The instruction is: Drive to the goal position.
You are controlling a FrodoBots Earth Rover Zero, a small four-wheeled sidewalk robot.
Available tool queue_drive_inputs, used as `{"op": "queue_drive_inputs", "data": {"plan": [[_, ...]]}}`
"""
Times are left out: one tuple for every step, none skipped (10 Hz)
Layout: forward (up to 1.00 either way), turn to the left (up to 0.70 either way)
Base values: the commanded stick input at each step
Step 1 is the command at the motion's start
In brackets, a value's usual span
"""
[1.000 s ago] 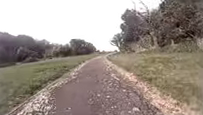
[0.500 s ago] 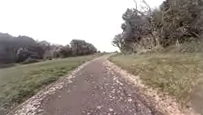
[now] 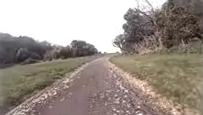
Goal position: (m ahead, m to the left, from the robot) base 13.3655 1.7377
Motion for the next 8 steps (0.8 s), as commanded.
{"op": "queue_drive_inputs", "data": {"plan": [[0.7,0.0],[0.7,0.0],[0.7,0.0],[0.7,0.0],[0.7,0.0],[0.7,0.0],[0.7,0.0],[0.7,0.0]]}}
